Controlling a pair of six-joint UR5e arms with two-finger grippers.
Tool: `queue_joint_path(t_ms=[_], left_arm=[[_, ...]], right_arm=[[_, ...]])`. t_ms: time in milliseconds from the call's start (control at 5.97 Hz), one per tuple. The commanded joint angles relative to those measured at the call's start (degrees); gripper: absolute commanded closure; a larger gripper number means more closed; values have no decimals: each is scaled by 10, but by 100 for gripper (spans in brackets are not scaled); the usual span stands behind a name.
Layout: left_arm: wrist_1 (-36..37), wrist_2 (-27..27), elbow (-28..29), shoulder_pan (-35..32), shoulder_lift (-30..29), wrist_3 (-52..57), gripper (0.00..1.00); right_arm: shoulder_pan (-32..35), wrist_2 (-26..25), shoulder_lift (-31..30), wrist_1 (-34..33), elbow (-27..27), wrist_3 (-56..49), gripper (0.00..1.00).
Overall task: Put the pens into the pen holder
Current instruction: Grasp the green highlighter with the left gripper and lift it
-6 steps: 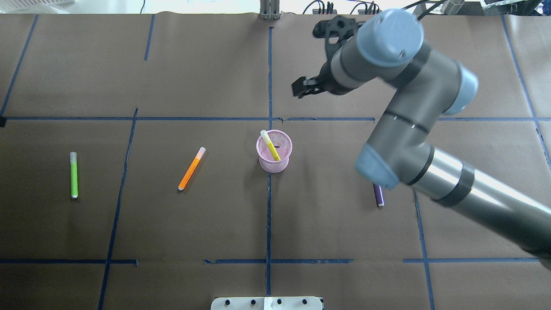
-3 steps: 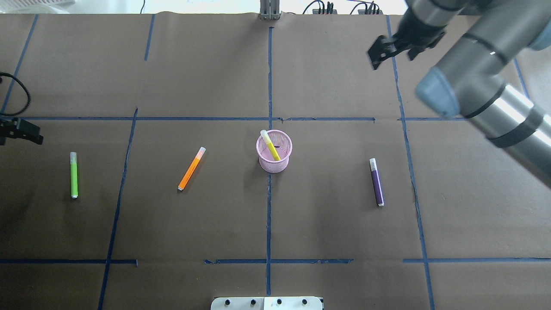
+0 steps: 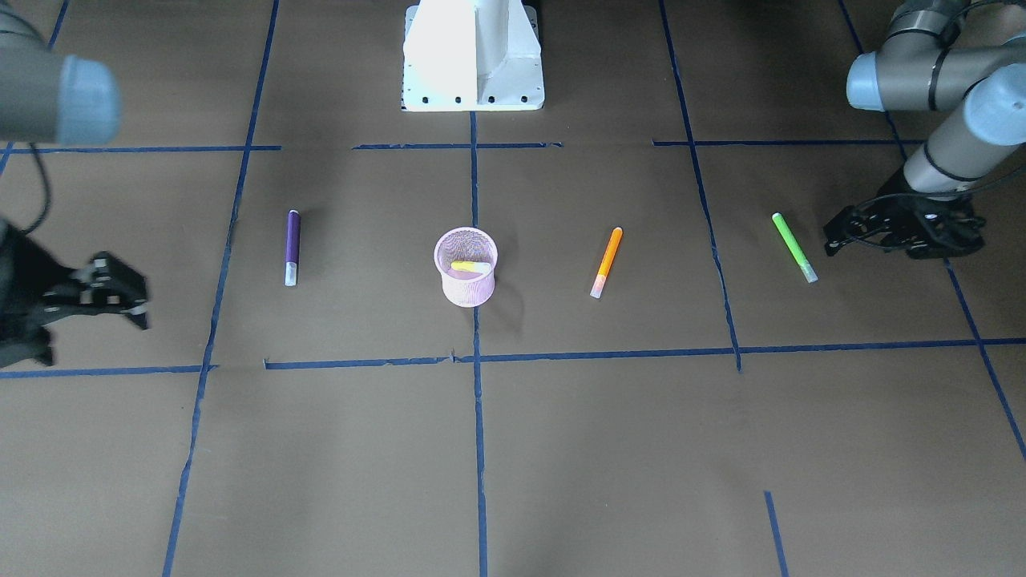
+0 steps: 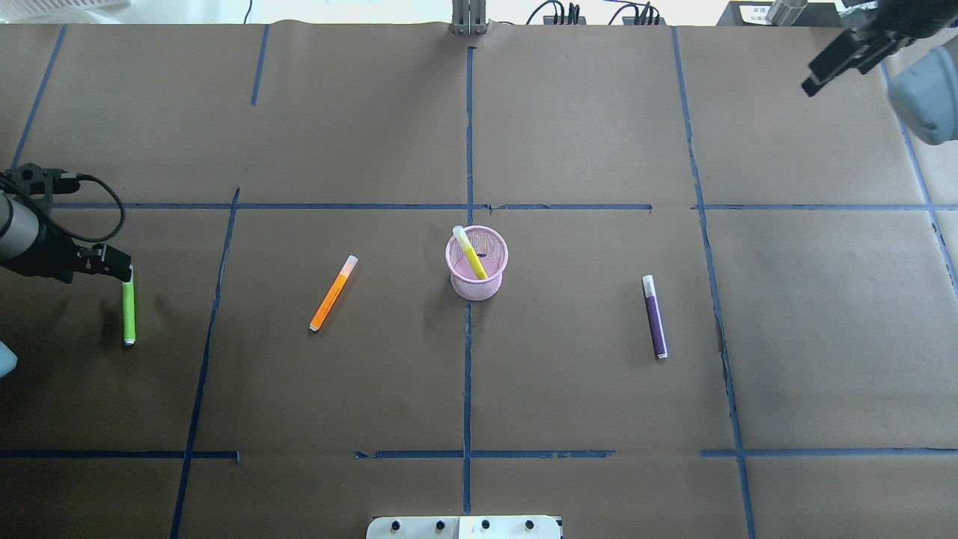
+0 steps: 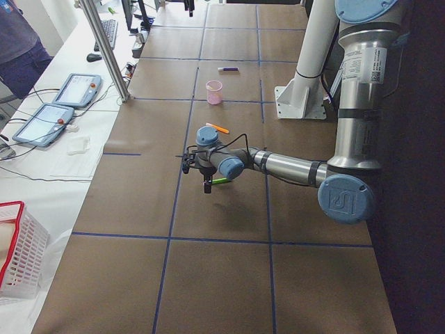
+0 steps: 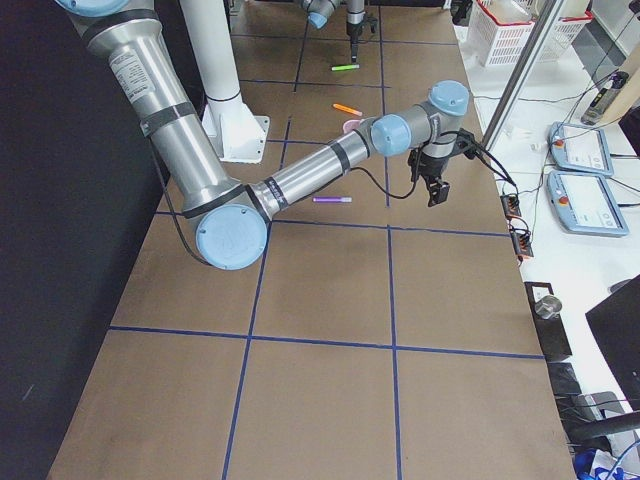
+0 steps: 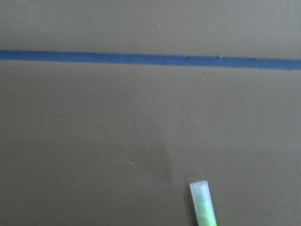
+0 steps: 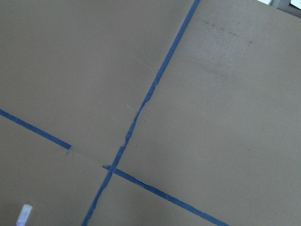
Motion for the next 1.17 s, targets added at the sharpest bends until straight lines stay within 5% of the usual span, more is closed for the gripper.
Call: queue_joint_path(t_ms=[0,670,1005], left_arm=[[-4,1,12,10,-8,-8,19],[-4,-2,10,21,-10,-9,26],[-4,-4,7,21,-10,-9,59]], right_arm=[[18,10,-19,2,-2,-34,1],[18,9,-32,6,1,-34,1],[18,10,-32,6,2,-34,1]])
